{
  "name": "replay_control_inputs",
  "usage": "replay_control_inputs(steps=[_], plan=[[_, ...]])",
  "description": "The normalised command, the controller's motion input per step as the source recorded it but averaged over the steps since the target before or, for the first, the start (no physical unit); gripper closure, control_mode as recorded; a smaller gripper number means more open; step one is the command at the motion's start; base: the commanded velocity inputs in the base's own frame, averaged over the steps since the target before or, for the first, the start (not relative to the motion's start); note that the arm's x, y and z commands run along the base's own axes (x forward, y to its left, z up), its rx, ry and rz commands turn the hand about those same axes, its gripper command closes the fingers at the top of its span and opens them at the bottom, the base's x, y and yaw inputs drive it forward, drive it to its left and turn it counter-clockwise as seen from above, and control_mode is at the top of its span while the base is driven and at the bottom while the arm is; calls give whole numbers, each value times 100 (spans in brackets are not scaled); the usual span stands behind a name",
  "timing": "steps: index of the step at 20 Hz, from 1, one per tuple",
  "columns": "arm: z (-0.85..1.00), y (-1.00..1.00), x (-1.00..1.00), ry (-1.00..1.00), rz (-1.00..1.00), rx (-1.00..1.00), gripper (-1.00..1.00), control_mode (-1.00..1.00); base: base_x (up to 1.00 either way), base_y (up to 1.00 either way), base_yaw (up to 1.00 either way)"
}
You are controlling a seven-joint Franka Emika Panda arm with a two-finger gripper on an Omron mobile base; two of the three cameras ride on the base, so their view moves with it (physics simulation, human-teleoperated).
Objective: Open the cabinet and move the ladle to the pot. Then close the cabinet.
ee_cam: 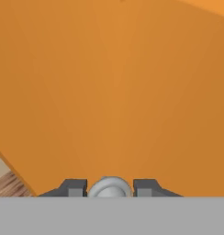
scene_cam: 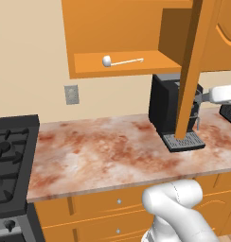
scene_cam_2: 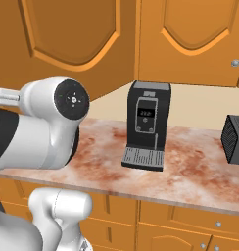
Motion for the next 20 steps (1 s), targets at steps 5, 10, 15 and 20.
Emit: replay_control_inputs(steps=[5,10,15,20], plan=[[0,-32,-8,0,2,0,-100,-100,0,0,0],[0,-41,-29,0,2,0,-100,-100,0,0,0],[3,-5,-50,-1,0,-3,-100,-100,0,0,0],[10,23,-41,0,-1,-9,-100,-100,0,0,0]])
